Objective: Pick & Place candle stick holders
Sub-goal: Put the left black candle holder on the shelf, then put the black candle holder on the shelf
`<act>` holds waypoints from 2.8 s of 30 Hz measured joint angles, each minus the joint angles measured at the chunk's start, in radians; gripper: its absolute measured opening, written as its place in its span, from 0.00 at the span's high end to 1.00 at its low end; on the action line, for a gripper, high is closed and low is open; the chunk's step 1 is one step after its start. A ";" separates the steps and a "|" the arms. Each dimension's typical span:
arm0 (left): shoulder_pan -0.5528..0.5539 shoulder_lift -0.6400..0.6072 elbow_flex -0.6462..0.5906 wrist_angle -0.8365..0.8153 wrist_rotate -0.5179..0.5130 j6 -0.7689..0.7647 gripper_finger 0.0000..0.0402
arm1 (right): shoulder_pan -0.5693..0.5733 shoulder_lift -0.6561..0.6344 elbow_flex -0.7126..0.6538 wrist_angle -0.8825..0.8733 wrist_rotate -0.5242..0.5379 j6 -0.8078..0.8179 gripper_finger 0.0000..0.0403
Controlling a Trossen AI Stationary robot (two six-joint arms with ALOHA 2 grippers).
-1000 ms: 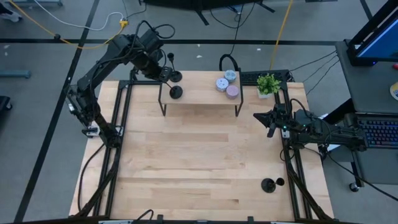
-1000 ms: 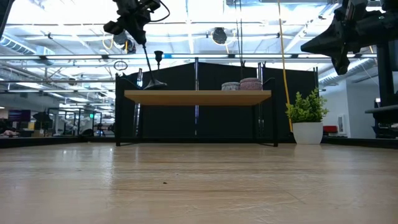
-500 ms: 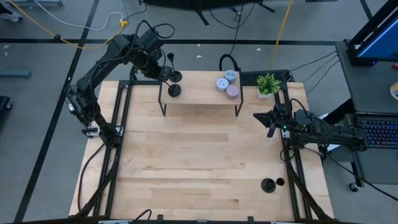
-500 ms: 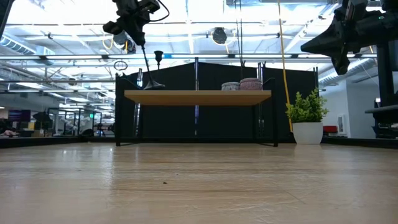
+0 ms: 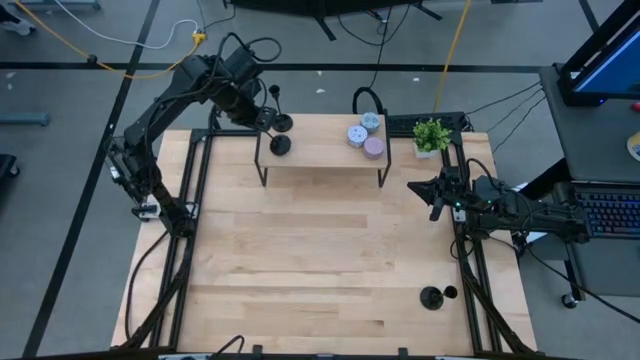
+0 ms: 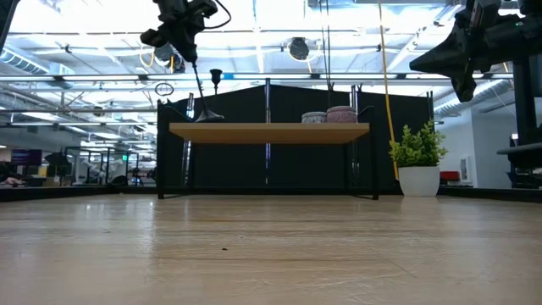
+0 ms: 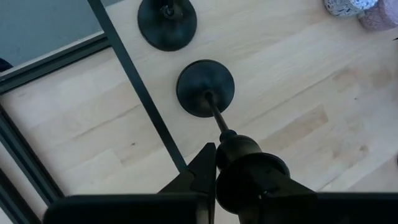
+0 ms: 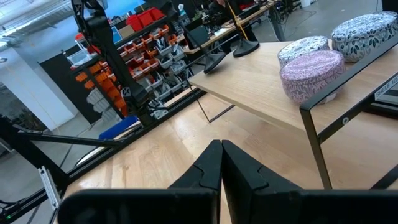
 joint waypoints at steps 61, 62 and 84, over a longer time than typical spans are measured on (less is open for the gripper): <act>-0.096 -0.317 -0.039 0.239 0.035 0.235 0.63 | 0.000 0.000 0.000 0.000 -0.003 0.024 1.00; -0.110 -0.328 -0.058 0.239 0.034 0.237 0.63 | 0.000 0.000 0.000 0.001 -0.005 0.005 1.00; -0.448 -0.993 -1.187 0.968 -0.125 -0.035 0.63 | 0.002 0.131 0.186 0.062 -0.352 -0.363 1.00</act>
